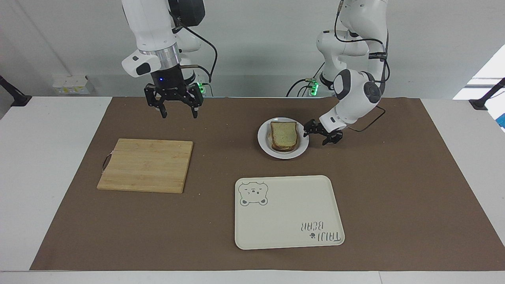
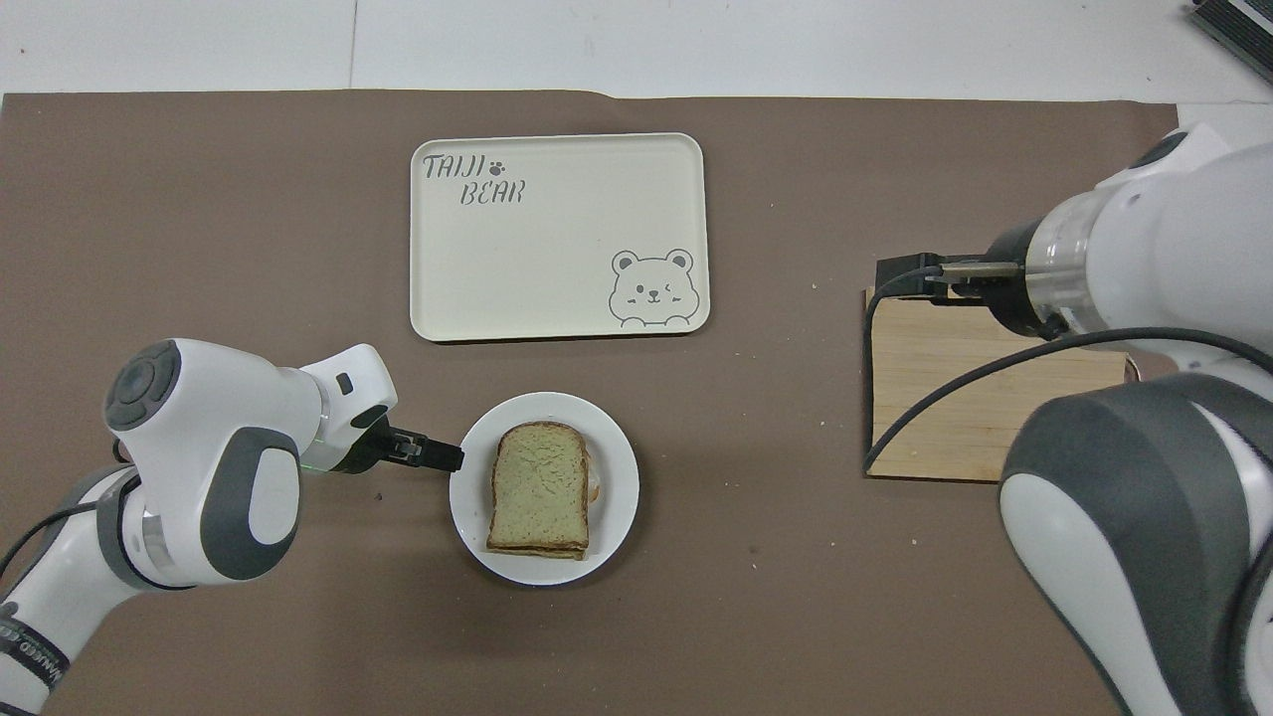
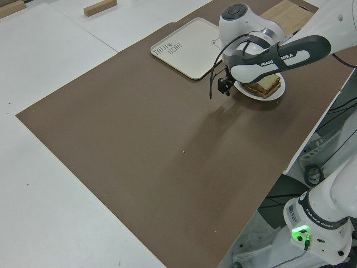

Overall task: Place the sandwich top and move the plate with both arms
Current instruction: 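Withdraw the right gripper while the left gripper grips the plate rim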

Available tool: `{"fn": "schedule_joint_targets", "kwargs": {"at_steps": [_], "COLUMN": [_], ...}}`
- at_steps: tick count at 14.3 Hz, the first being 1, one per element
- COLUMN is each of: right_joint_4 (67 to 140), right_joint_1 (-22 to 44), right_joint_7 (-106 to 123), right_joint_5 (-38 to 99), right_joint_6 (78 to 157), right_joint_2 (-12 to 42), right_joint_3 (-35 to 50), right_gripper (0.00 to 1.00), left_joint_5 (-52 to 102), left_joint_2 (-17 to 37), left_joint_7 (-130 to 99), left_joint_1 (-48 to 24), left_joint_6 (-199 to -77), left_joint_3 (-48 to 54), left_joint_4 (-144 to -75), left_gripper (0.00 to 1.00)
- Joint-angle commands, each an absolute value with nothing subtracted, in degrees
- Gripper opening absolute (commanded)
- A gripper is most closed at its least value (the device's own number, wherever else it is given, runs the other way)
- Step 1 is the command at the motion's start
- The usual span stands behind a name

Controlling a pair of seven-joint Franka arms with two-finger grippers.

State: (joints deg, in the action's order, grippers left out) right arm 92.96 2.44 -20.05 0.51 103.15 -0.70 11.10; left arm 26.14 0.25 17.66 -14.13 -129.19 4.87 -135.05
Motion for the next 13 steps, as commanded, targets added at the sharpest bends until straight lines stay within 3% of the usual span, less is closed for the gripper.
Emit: {"fn": "schedule_joint_targets", "kwargs": {"at_steps": [1,3,4,6,8,11,13], "right_joint_4": [88.8,87.0,86.8,86.8,86.8,86.8,87.6], "right_joint_1": [1.7,1.5,1.4,1.4,1.4,1.4,1.3], "right_joint_7": [-22.0,-21.9,-21.9,-21.9,-21.8,-21.7,-21.3], "right_joint_5": [0.3,1.0,1.4,1.6,1.7,1.7,1.5], "right_joint_6": [98.0,95.4,94.3,93.7,92.6,90.3,89.6], "right_joint_2": [-0.1,-0.2,-0.3,-1.6,-2.2,-2.3,-3.4], "right_joint_3": [10.5,8.4,7.5,5.7,3.4,0.3,-1.5], "right_gripper": [1.0,1.0,1.0,1.0,1.0,1.0,1.0], "left_joint_5": [27.2,27.2,27.2,27.2,27.2,27.2,27.2], "left_joint_2": [-0.1,0.2,0.2,0.3,0.4,0.4,0.5], "left_joint_7": [18.7,19.0,18.8,18.6,18.5,18.3,18.0], "left_joint_1": [-16.3,-17.6,-17.7,-17.7,-18.1,-18.5,-19.9], "left_joint_6": [-132.1,-133.3,-133.3,-133.4,-133.8,-133.8,-134.2], "left_joint_3": [4.0,4.0,4.0,4.0,4.0,4.0,4.0], "left_joint_4": [-137.5,-138.4,-138.4,-138.6,-139.0,-139.0,-139.0], "left_gripper": [1.0,0.95,0.84,0.72,0.7,0.59,0.58]}}
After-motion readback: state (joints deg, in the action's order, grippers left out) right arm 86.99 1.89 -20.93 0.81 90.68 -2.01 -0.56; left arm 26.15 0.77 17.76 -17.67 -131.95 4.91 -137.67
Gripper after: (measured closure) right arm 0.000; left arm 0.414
